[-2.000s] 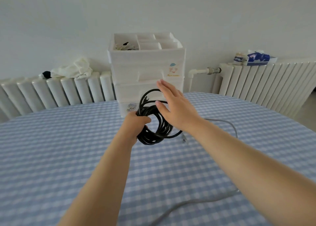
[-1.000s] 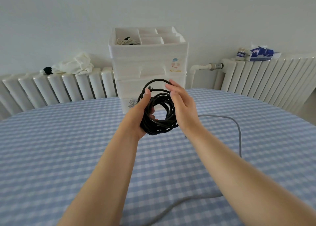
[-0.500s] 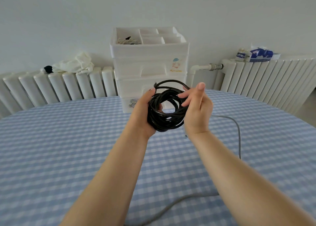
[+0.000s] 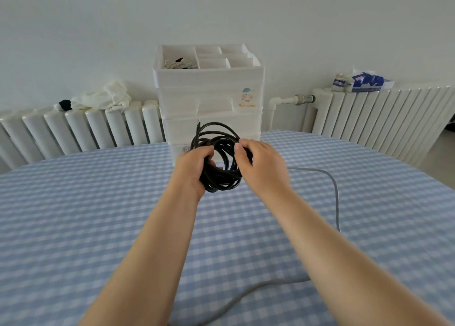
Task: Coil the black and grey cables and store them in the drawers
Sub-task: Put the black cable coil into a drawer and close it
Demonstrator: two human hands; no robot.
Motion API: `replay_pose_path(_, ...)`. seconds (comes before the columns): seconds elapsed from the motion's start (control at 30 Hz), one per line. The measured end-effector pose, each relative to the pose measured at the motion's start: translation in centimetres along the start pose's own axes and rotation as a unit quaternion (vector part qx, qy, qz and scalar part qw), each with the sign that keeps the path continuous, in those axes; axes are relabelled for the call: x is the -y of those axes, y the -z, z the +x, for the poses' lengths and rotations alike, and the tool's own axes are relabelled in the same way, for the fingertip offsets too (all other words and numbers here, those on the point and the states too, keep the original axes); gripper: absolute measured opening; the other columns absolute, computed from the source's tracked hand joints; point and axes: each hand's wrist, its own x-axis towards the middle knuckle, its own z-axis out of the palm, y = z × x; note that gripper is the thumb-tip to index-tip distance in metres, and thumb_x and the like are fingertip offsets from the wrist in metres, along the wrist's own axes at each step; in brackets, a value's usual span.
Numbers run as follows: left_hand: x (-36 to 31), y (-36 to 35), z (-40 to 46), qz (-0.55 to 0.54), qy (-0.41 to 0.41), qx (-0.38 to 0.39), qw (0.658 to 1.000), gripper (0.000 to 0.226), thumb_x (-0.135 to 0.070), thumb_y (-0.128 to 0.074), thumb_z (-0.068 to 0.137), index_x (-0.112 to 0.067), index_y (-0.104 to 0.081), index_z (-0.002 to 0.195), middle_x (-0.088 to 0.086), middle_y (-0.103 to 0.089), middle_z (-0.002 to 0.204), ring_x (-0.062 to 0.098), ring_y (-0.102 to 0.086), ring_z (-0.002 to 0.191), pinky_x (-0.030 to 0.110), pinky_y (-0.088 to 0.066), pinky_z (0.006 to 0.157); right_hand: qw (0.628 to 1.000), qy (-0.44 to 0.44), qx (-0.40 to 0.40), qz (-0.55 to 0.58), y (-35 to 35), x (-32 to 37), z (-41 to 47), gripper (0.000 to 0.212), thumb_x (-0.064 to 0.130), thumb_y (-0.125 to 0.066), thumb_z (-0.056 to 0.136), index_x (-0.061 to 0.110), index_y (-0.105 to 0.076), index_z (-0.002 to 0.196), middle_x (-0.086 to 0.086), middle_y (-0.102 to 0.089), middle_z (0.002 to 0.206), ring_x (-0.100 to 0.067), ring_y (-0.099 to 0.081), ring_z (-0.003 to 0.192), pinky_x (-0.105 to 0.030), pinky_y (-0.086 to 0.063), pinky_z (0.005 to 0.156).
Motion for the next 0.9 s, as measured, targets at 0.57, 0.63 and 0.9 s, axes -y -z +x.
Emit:
replay_pose_path(0.57, -1.2, 2.0, 0.2, -0.052, 0.047, 0.043, 0.997, 0.046, -0.063, -0.058, 0.082, -0.018, -0.064, 0.084, -0.004, -0.058, 0.067, 0.008, -0.049, 0.05, 0.027, -0.046, 0.056, 0.984, -0.048, 0.107, 0.137, -1.8, 1.3, 2.0, 0.041, 0.015, -0.035, 0.097, 0.016, -0.039, 0.137, 0.002, -0.047, 0.139, -0.016, -0.048, 0.12, -0.029, -0.038, 0.092)
replay_pose_path(0.63, -1.1, 2.0, 0.3, -0.046, 0.027, 0.026, 0.998, 0.048, -0.064, -0.054, 0.084, -0.019, -0.062, 0.095, -0.003, -0.057, 0.068, 0.009, -0.05, 0.05, 0.028, -0.047, 0.055, 0.986, -0.037, 0.118, 0.112, -2.1, 1.3, 2.4, 0.039, 0.017, -0.035, 0.096, 0.018, -0.042, 0.135, 0.002, -0.047, 0.138, -0.016, -0.051, 0.113, -0.032, -0.04, 0.087)
replay_pose_path(0.9, -1.4, 3.0, 1.0, 0.033, -0.065, -0.057, 0.996, 0.034, -0.041, -0.053, 0.094, -0.03, -0.054, 0.126, 0.004, -0.057, 0.073, 0.012, -0.045, 0.043, 0.024, -0.044, 0.043, 0.986, 0.098, 0.107, -0.079, -3.6, 1.2, 7.2, 0.036, 0.037, -0.038, 0.101, 0.012, -0.063, 0.107, -0.003, -0.053, 0.126, -0.021, -0.052, 0.109, -0.032, -0.043, 0.083)
